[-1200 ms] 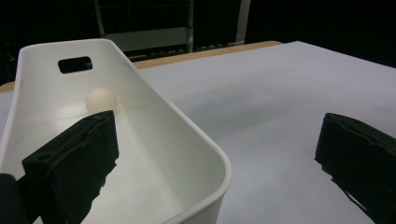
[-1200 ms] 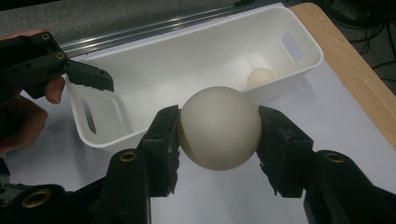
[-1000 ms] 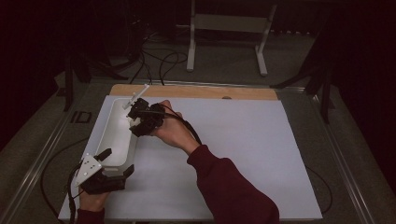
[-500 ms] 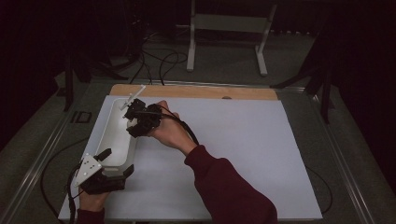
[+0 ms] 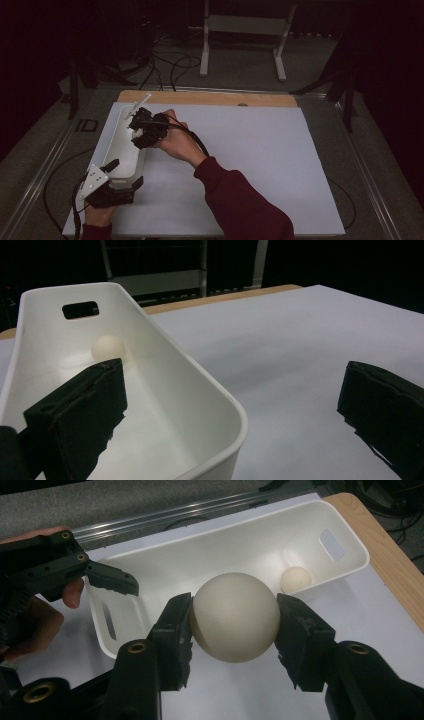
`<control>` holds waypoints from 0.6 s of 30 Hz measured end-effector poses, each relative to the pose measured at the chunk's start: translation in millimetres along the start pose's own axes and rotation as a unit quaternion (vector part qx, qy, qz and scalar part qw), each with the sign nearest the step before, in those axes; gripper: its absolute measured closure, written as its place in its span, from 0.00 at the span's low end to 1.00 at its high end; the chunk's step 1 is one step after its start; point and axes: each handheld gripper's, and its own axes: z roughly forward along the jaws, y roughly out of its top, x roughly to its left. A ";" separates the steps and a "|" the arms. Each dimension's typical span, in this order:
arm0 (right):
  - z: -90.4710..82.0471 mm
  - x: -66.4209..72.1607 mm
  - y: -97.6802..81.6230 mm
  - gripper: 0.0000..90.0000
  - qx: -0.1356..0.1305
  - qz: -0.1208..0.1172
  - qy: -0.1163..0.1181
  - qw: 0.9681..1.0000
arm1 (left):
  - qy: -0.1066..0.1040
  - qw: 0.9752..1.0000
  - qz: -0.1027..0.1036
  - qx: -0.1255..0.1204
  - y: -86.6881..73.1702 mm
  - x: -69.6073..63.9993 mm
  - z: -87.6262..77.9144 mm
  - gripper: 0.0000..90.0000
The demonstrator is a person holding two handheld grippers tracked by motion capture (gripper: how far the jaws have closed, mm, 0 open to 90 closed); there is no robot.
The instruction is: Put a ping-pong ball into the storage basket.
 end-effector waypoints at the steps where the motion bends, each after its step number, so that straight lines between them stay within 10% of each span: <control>1: 0.0 0.4 0.5 0.56 -0.001 0.000 0.000 1.000 | 0.000 1.000 0.000 0.000 0.0 0.0 -0.1 0.00; 18: 3.3 0.8 5.7 0.56 -0.007 0.007 0.003 1.000 | 0.000 1.000 0.000 0.000 -0.1 0.3 -0.6 0.00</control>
